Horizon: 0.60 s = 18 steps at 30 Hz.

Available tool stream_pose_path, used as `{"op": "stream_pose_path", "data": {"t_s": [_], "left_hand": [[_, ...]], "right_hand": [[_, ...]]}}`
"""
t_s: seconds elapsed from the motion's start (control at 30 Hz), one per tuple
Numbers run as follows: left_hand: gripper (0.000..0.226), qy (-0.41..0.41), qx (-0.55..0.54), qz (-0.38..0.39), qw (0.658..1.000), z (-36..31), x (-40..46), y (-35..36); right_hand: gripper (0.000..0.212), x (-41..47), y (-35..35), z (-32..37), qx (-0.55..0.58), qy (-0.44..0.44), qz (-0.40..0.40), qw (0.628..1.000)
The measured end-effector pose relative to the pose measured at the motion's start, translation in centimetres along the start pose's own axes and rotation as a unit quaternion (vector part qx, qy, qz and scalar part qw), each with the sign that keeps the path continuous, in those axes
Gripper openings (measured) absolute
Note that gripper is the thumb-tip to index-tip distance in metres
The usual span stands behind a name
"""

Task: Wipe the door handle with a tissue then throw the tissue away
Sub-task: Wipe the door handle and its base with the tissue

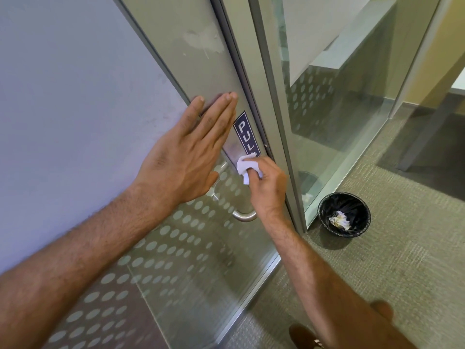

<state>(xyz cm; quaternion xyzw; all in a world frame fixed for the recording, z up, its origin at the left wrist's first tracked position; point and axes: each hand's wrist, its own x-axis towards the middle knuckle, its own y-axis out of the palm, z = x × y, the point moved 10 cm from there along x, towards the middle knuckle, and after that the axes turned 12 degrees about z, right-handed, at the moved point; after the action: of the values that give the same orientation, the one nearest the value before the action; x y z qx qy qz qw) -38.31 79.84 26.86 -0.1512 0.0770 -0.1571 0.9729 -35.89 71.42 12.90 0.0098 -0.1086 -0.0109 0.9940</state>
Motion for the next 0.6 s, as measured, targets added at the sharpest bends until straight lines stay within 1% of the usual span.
{"op": "stream_pose_path", "data": {"t_s": [0.03, 0.1, 0.17, 0.2, 0.27, 0.33, 0.4, 0.43, 0.5, 0.6], "left_hand": [[0.11, 0.0, 0.0, -0.001, 1.0, 0.0, 0.0, 0.0], [0.11, 0.002, -0.004, -0.004, 1.0, 0.0, 0.1, 0.0], [0.11, 0.002, -0.011, -0.006, 1.0, 0.0, 0.0, -0.1], [0.11, 0.001, -0.01, -0.006, 1.0, 0.0, 0.0, 0.0], [0.111, 0.001, -0.006, -0.005, 1.0, -0.1, 0.1, 0.0], [0.111, 0.001, -0.007, -0.007, 1.0, 0.0, 0.1, 0.1], [0.111, 0.002, -0.01, -0.008, 1.0, 0.0, 0.1, 0.1], [0.11, 0.002, -0.011, -0.007, 1.0, 0.0, 0.1, 0.1], [0.11, 0.003, -0.015, -0.008, 1.0, 0.1, 0.1, 0.0], [0.109, 0.003, -0.015, -0.006, 1.0, 0.0, 0.1, -0.1]], "right_hand": [[0.041, 0.2, -0.4, 0.0, 0.02, 0.018, -0.019, 0.999], [0.037, 0.9, -1.3, 0.7, 0.072, 0.034, -0.078, 0.994], [0.024, 1.4, -2.6, 0.8, 0.15, 0.027, -0.128, 0.98], [0.017, 1.6, -3.1, 0.6, 0.185, 0.027, -0.135, 0.973], [0.015, 1.9, -3.6, -0.4, 0.218, 0.047, -0.119, 0.968], [0.015, 1.6, -3.9, -1.5, 0.192, 0.085, -0.103, 0.972], [0.012, 1.3, -3.0, -2.3, 0.18, 0.125, -0.061, 0.974], [0.014, 1.1, -2.3, -2.5, 0.188, 0.137, -0.033, 0.972], [0.025, 0.8, -1.4, -2.3, 0.209, 0.133, 0.007, 0.969], [0.035, 0.7, -0.6, -1.0, 0.24, 0.088, 0.043, 0.966]]}}
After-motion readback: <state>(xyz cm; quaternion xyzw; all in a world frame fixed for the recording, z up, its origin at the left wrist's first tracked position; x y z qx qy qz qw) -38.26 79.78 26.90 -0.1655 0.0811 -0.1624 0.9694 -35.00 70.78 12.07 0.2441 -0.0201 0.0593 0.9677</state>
